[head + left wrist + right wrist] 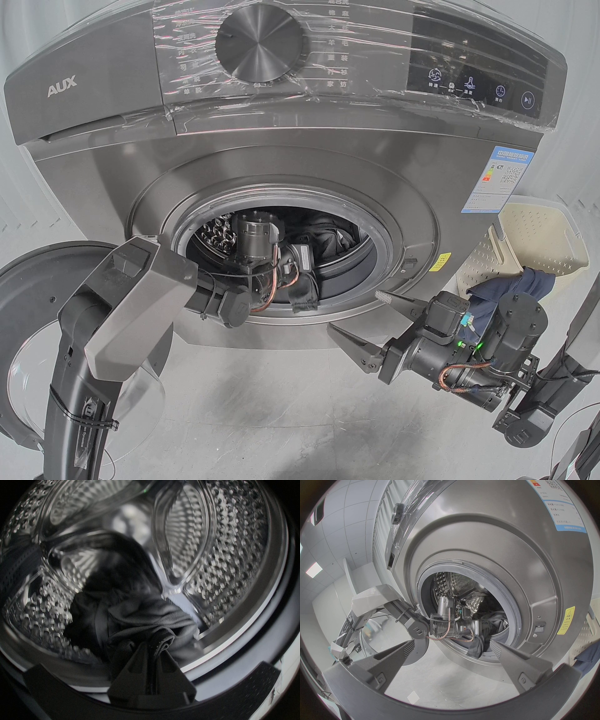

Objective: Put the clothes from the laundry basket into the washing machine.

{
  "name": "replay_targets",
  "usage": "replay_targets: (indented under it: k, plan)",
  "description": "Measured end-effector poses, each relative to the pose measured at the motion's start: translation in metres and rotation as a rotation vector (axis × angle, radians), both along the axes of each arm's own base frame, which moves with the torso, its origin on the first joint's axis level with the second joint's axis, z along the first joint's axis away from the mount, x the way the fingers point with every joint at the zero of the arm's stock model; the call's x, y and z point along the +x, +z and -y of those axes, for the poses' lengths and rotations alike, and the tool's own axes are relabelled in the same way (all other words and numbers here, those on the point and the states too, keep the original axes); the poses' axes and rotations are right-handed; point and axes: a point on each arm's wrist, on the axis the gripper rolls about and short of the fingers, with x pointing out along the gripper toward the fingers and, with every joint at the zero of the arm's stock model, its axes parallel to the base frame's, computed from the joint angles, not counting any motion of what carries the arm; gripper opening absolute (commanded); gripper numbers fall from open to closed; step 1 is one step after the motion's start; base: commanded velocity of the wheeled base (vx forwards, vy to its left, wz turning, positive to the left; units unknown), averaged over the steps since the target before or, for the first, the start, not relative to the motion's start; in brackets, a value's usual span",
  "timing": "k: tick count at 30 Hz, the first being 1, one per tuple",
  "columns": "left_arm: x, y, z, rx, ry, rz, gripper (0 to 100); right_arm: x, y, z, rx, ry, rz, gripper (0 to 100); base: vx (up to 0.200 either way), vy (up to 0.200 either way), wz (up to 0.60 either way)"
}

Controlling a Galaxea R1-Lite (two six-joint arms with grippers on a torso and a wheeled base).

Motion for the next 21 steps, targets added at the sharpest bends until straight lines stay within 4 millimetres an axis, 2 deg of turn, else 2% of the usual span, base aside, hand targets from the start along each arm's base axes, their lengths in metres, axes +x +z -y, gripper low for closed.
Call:
replay_targets:
  k: [3, 8, 12, 20, 21]
  plan:
    - [0.012, 0.016, 0.0, -0.046, 0.043, 0.084, 0, 0.001, 0.0, -0.001, 0.002, 0.0, 0.001, 100, 0.0, 0.0, 0.0]
    - [0.031, 0.031, 0.0, -0.116, 0.105, 0.203, 0, 0.001, 0.001, -0.001, 0.004, 0.0, 0.003, 100, 0.0, 0.0, 0.0]
    - [0.043, 0.025, -0.005, -0.152, 0.148, 0.258, 0, 0.002, 0.001, -0.002, 0.006, 0.0, 0.005, 100, 0.0, 0.0, 0.0]
    - [0.051, 0.017, -0.012, -0.168, 0.173, 0.284, 0, 0.002, 0.001, -0.002, 0.005, 0.0, 0.005, 100, 0.0, 0.0, 0.0]
    - [0.052, 0.016, -0.013, -0.167, 0.177, 0.284, 100, 0.002, 0.001, -0.002, 0.005, 0.0, 0.005, 100, 0.0, 0.0, 0.0]
